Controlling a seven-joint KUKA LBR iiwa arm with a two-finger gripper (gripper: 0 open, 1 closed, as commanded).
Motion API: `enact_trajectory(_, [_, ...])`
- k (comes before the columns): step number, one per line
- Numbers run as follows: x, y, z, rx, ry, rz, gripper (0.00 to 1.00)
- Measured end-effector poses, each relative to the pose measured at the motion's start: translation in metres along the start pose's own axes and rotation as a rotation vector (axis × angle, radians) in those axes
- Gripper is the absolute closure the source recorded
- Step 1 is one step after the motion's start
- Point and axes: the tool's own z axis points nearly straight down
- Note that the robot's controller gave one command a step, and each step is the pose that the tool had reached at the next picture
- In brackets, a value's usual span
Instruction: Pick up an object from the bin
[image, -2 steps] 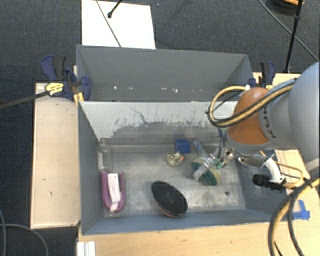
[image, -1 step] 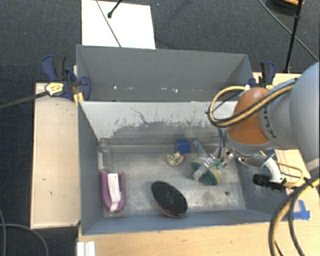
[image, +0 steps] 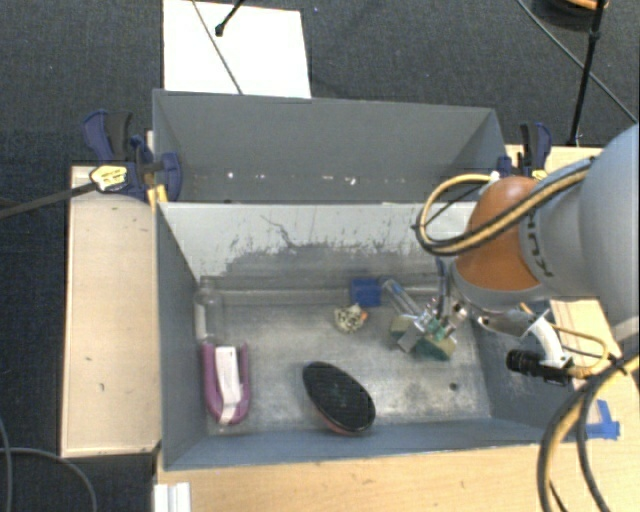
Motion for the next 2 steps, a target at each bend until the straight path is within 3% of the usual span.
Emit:
enact_trajectory(1, [-0.001, 0.000, -0.032, -0.010, -0.012, -0.006, 1.00])
enact_trajectory(2, [-0.001, 0.000, -0.077, -0.012, -0.013, -0.016, 1.00])
